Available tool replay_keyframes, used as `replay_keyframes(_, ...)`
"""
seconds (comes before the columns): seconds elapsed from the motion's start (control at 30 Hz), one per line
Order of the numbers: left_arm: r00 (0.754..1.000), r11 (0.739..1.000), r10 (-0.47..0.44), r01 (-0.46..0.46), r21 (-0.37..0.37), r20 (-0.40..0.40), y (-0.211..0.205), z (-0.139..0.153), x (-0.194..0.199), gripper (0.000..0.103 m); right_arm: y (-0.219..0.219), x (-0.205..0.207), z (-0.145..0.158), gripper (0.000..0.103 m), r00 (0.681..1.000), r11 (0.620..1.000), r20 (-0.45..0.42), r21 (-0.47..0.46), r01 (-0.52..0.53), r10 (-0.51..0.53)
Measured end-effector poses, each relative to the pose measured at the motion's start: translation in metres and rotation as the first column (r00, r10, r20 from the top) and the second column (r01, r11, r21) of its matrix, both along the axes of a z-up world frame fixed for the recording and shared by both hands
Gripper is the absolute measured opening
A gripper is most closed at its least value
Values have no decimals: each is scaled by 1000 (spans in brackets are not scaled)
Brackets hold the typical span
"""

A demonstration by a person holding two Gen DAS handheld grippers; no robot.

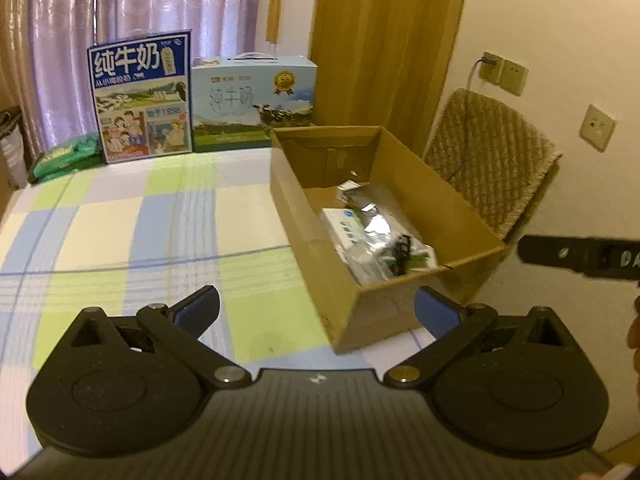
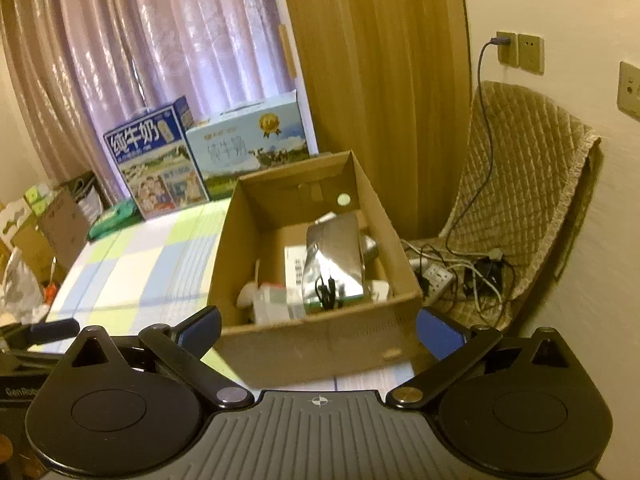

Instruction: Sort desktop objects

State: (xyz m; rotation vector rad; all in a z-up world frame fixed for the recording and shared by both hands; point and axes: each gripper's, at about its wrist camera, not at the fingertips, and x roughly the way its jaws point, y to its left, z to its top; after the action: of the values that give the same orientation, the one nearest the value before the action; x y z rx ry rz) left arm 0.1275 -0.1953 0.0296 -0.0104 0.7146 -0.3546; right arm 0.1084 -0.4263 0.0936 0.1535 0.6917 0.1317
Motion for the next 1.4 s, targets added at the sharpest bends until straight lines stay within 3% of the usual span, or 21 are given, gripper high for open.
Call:
replay_keyframes(0.1,999,1000,-1,0,-31,-33,2,4,-12,102,3,-15,2,101,1000,1000,-2,-15,-4,4)
replay_keyframes(0.3,998,999,36,-36,3,-61,7,7,-32,102,10,-39,4,101,1000,1000,-3,-8,15,-15)
replay_keyframes(0.97,988,988,156,-156,-14,14,27,28,-60,102,29,-66,13,101,1000,1000,1,-17,25,-25)
replay_keyframes(1.13,994,990,103,-106,-91,-36,33,34,-55,102,28,-66,16,101,999,999,13,-20,30,-30)
replay_keyframes(1.23,995,994,97,-99,-40,-36,25,35,-54,102,28,-66,17,101,1000,999,17,-22,26,-26)
replay_keyframes(1.4,997,997,69,-70,-37,-40,14,31,-56,102,28,-67,18,101,1000,999,19,-20,26,-25)
